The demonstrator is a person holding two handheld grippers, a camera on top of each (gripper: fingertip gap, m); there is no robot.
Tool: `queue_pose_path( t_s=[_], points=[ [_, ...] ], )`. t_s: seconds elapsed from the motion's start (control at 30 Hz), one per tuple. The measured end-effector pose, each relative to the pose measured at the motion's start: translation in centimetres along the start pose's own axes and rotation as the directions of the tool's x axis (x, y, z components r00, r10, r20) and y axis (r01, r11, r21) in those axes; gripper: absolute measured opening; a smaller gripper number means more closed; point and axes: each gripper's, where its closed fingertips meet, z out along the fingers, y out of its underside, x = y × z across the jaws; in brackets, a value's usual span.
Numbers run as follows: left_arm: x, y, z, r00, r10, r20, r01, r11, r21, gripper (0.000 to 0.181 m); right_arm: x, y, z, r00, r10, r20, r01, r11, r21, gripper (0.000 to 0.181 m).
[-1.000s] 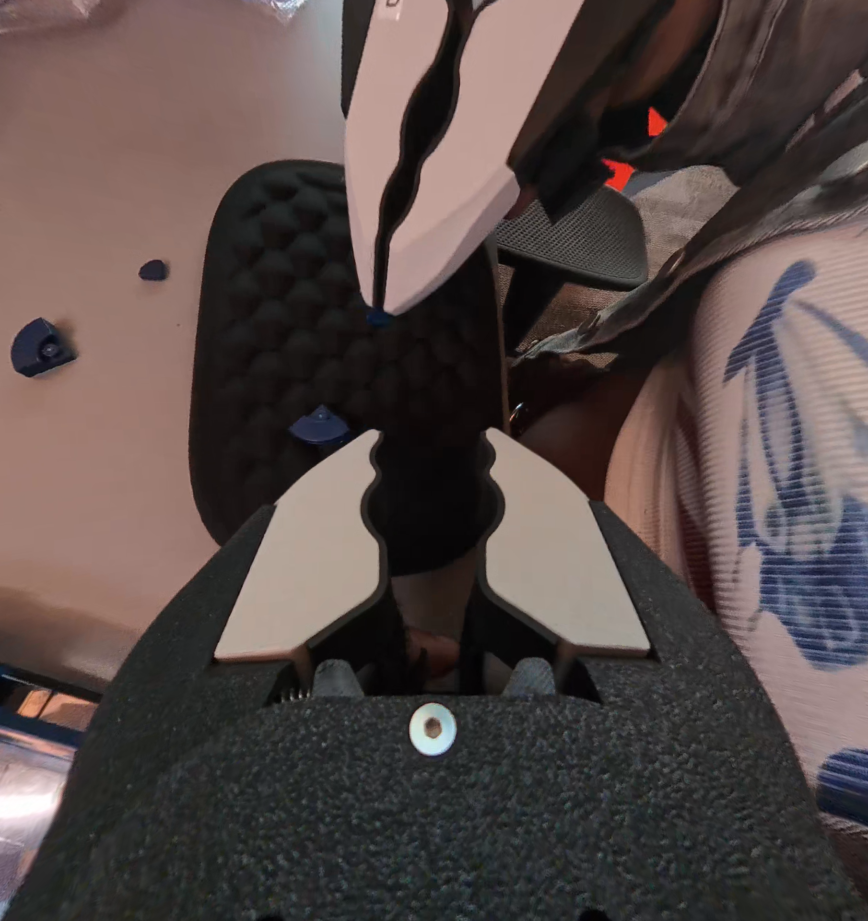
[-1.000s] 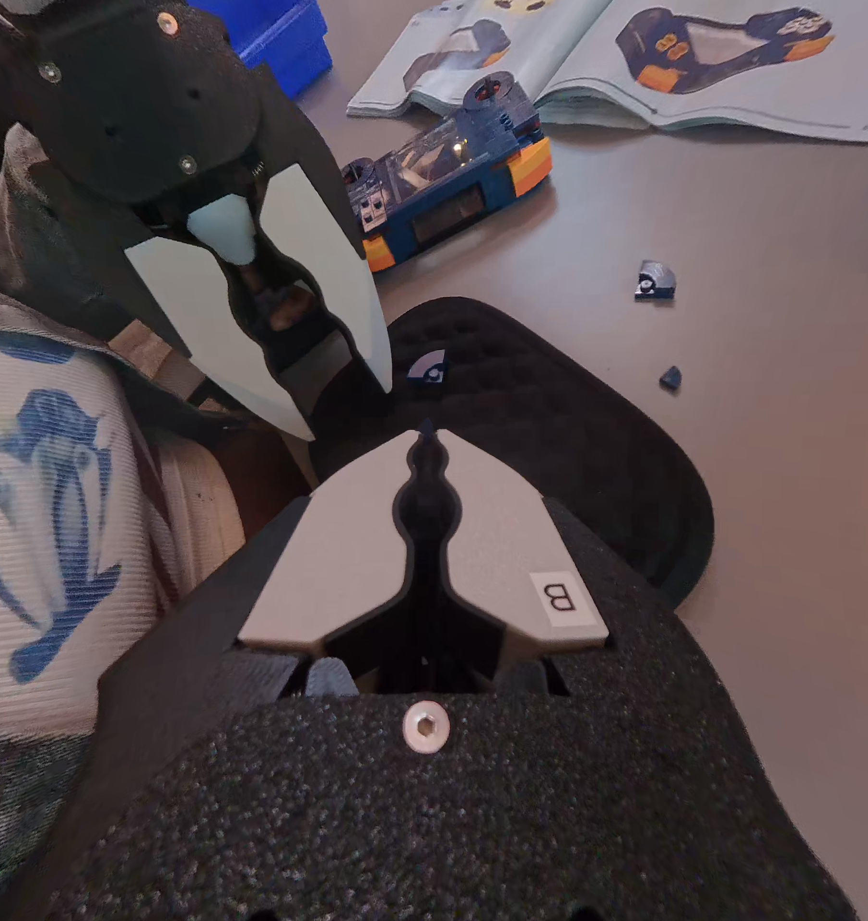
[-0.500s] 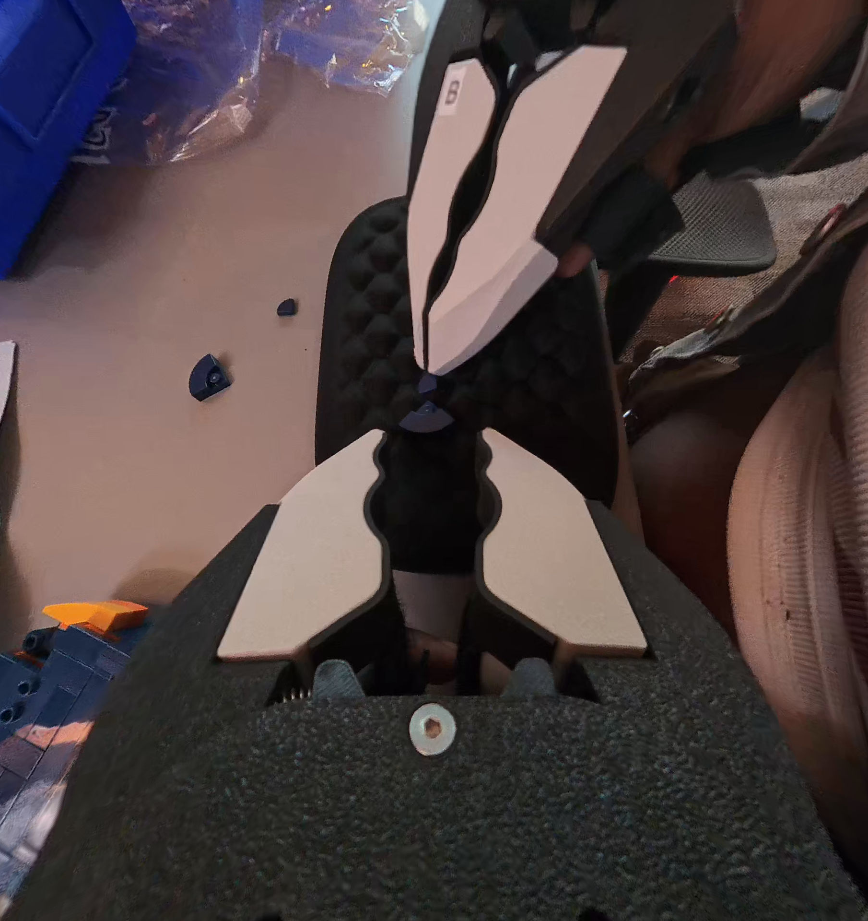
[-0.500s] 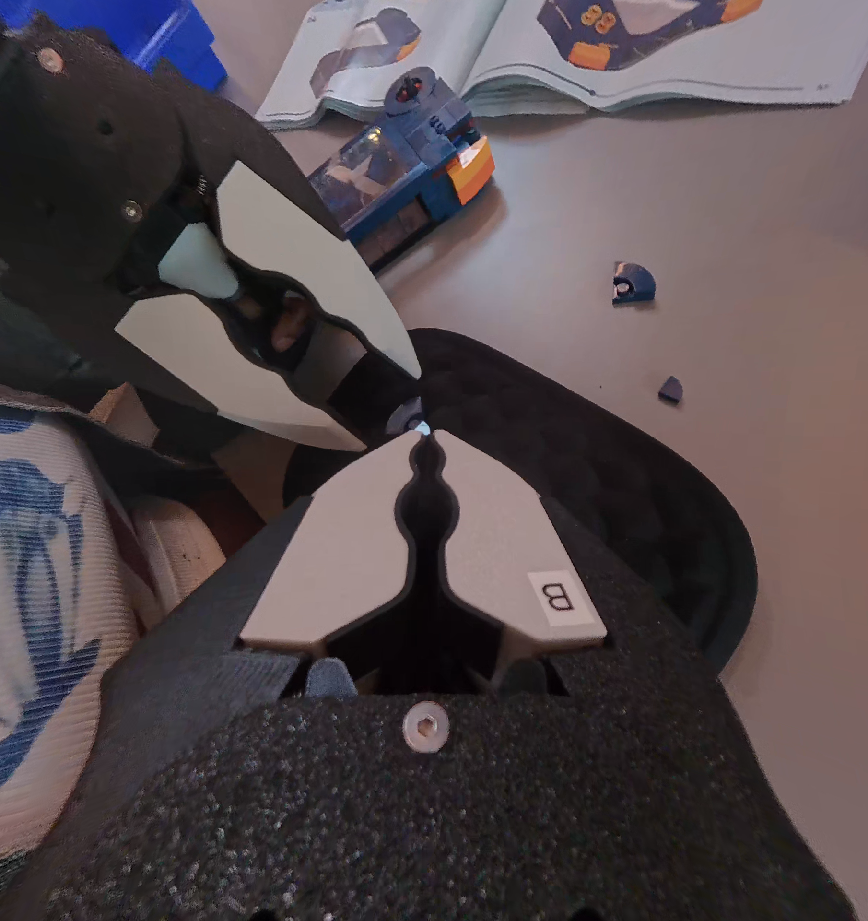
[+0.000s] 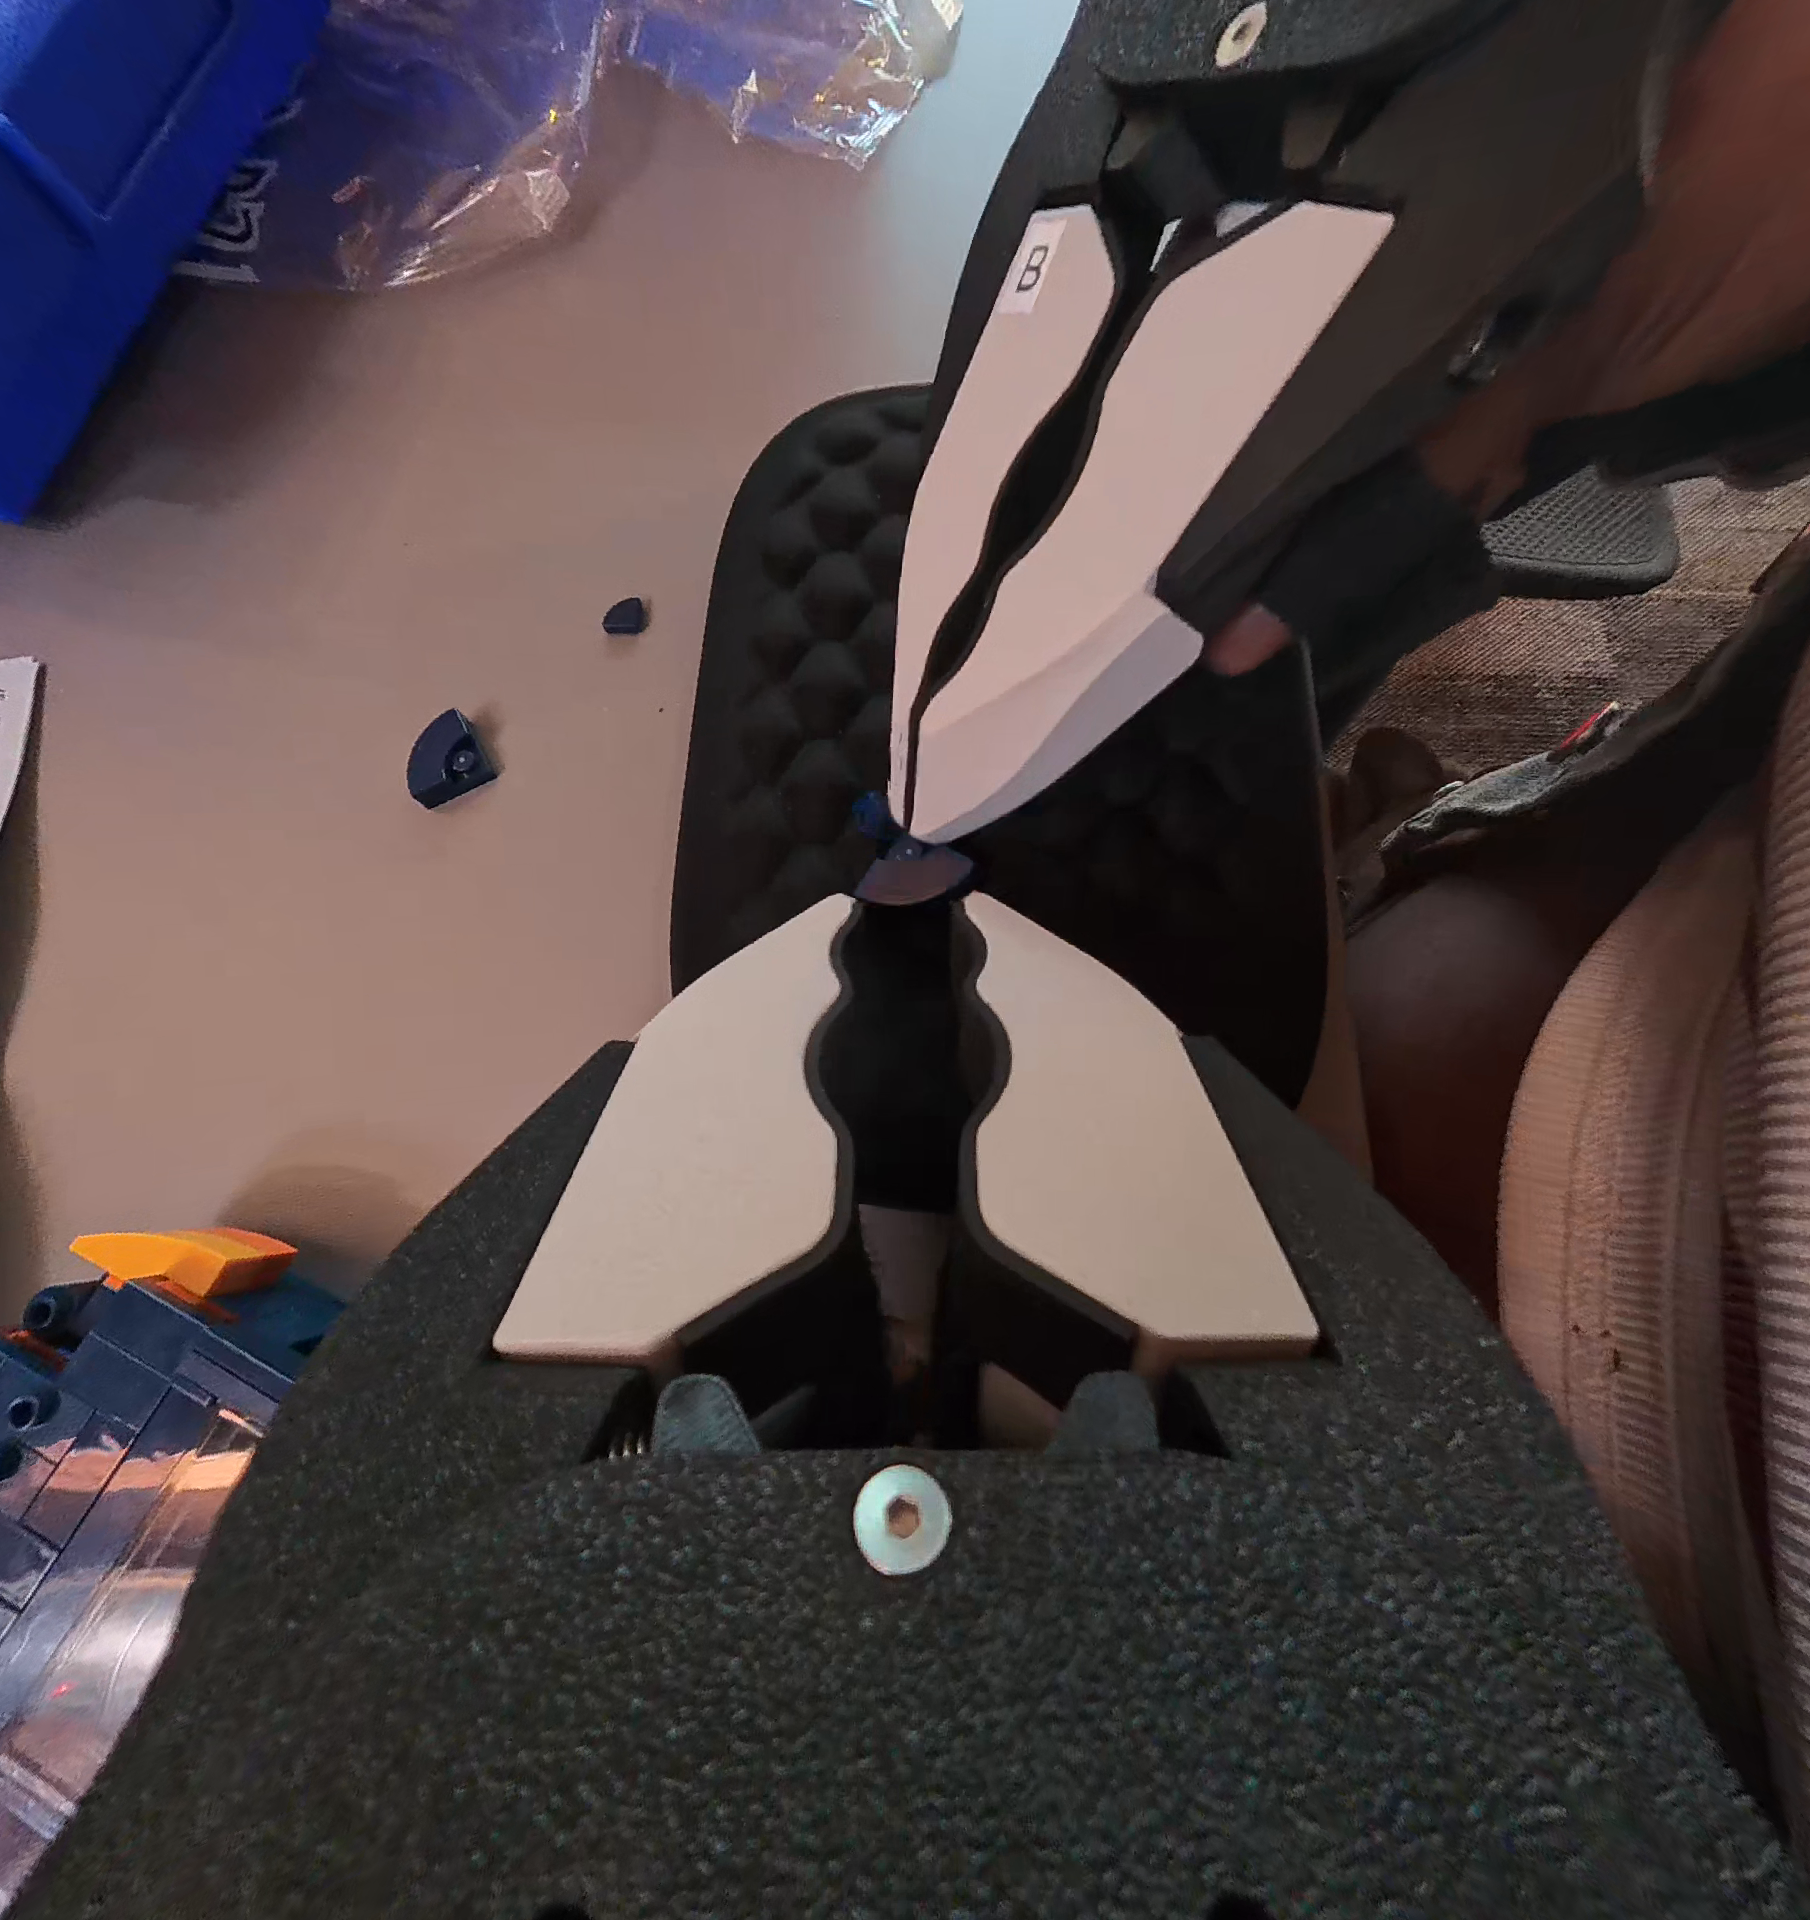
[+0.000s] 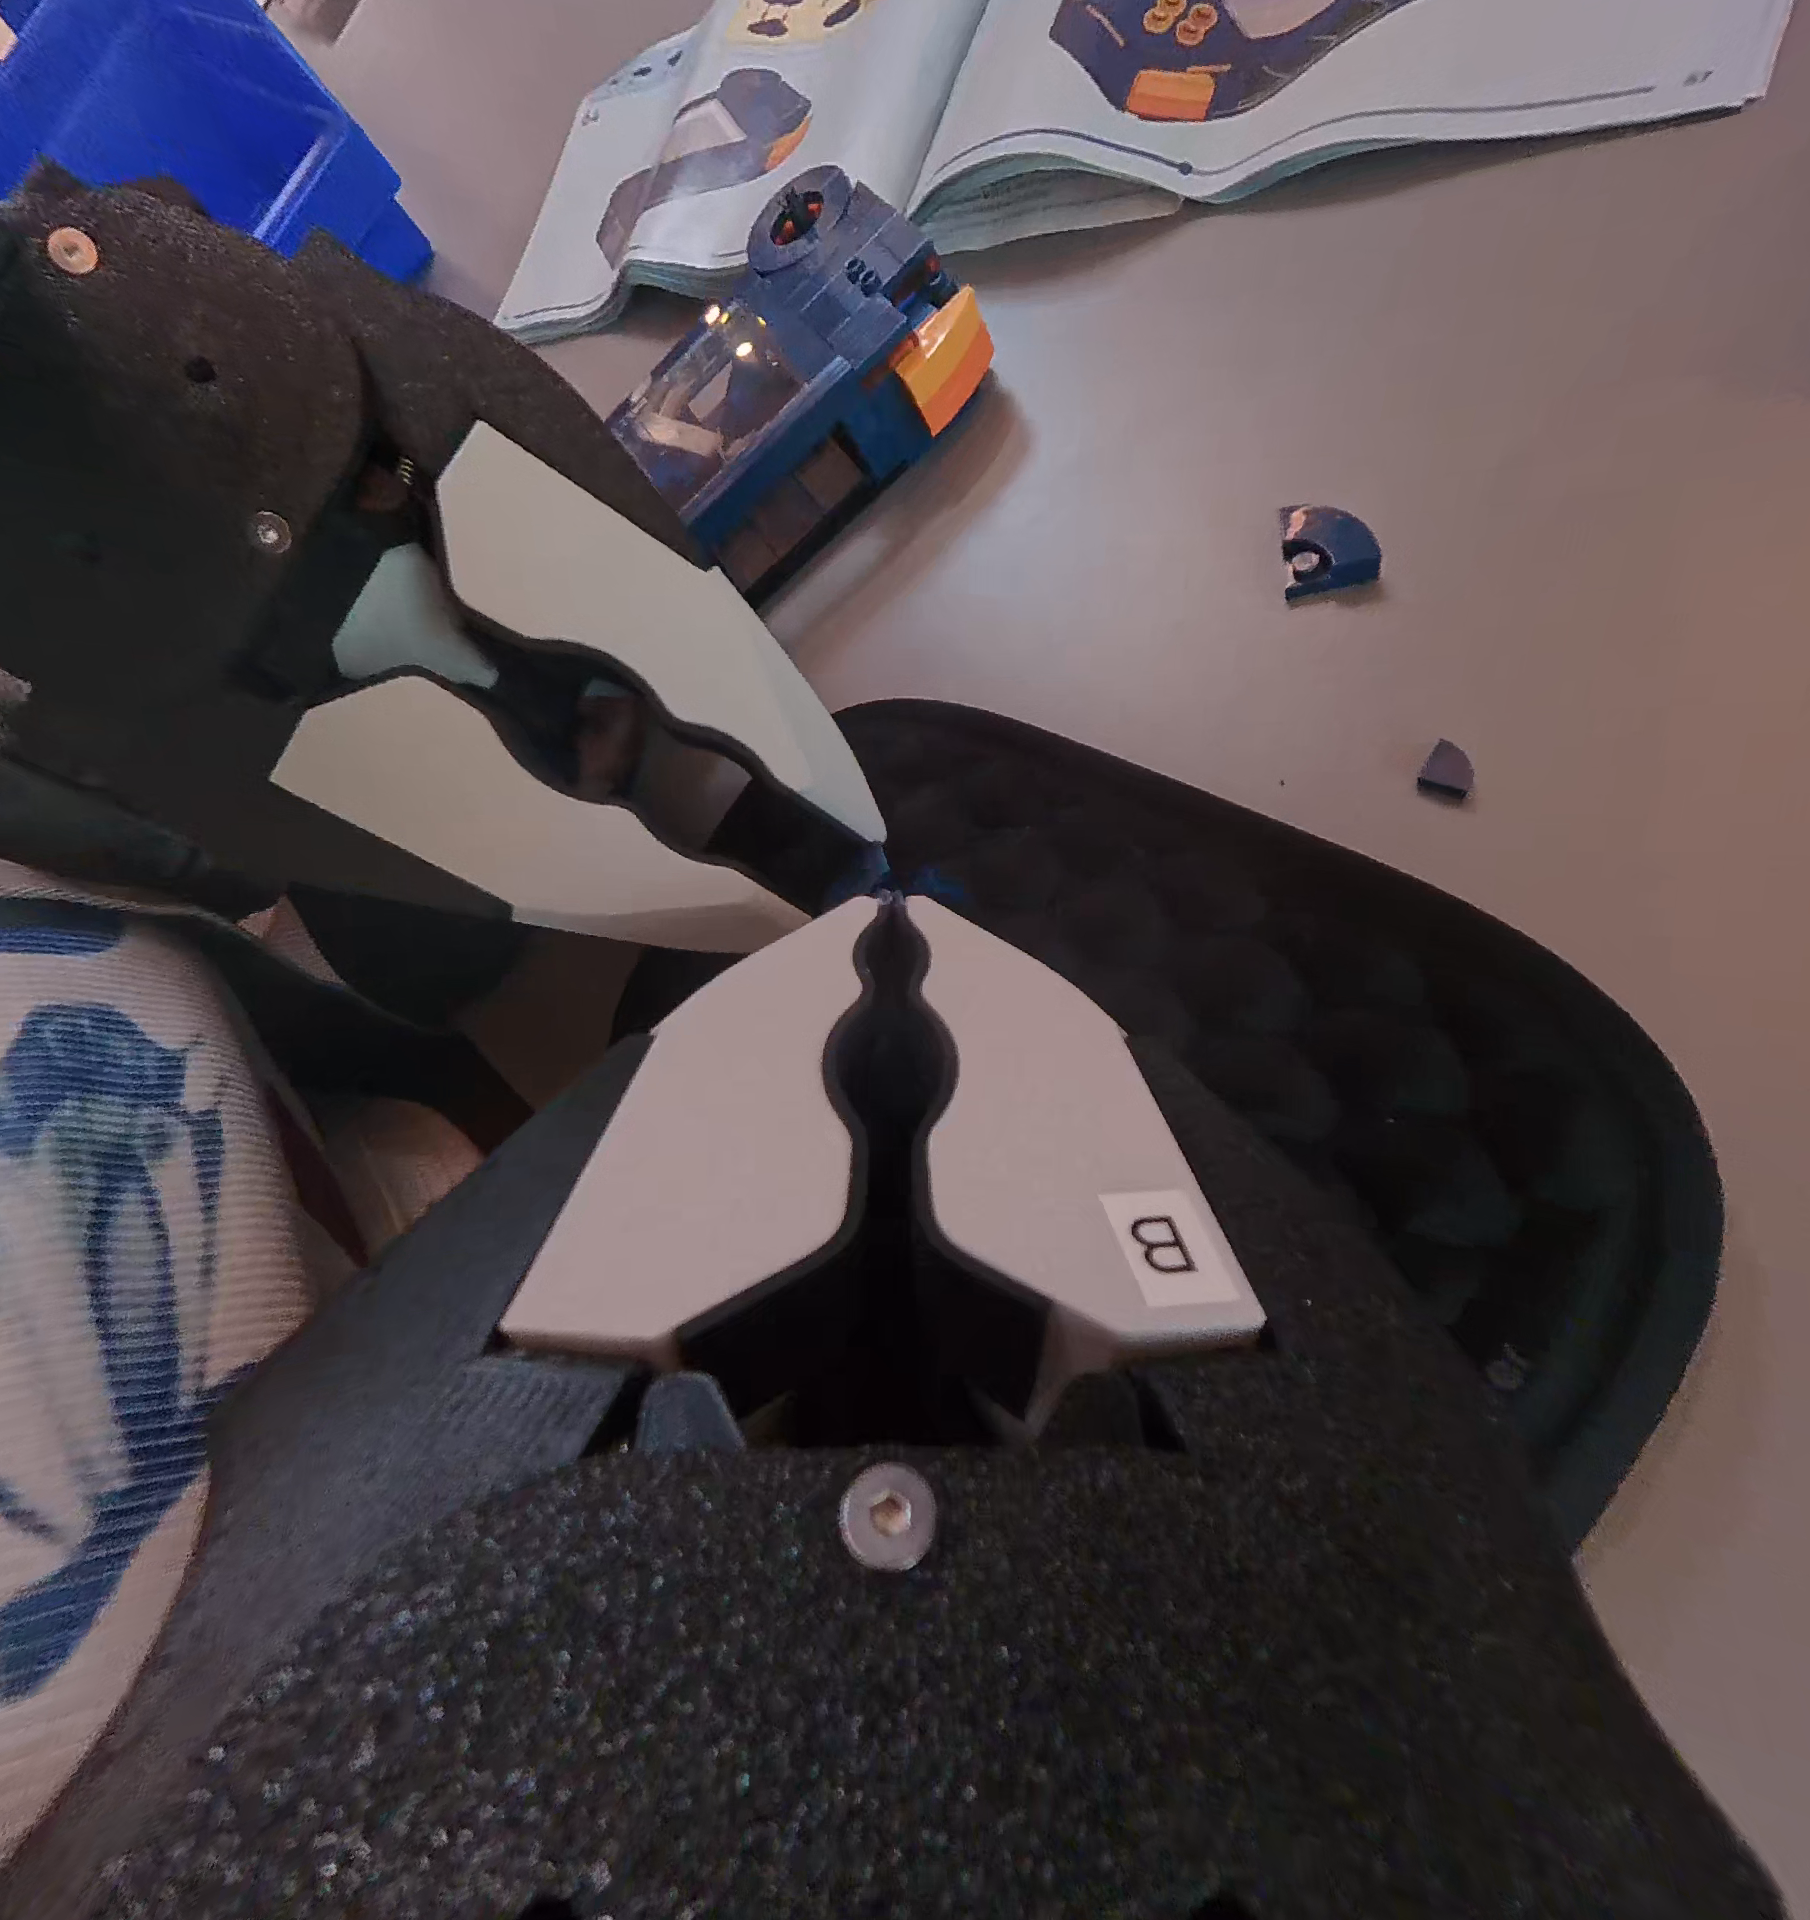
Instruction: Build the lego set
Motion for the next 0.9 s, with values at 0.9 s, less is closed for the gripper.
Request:
queue_pose_path(
  t_s=[0.9],
  points=[
    [0.1,-0.1,-0.1,0.996,0.072,0.061,-0.073,0.997,0.013,0.020,1.4,-0.8,-0.1,0.860,-0.509,-0.036,0.506,0.860,-0.057,0.001]
  ],
)
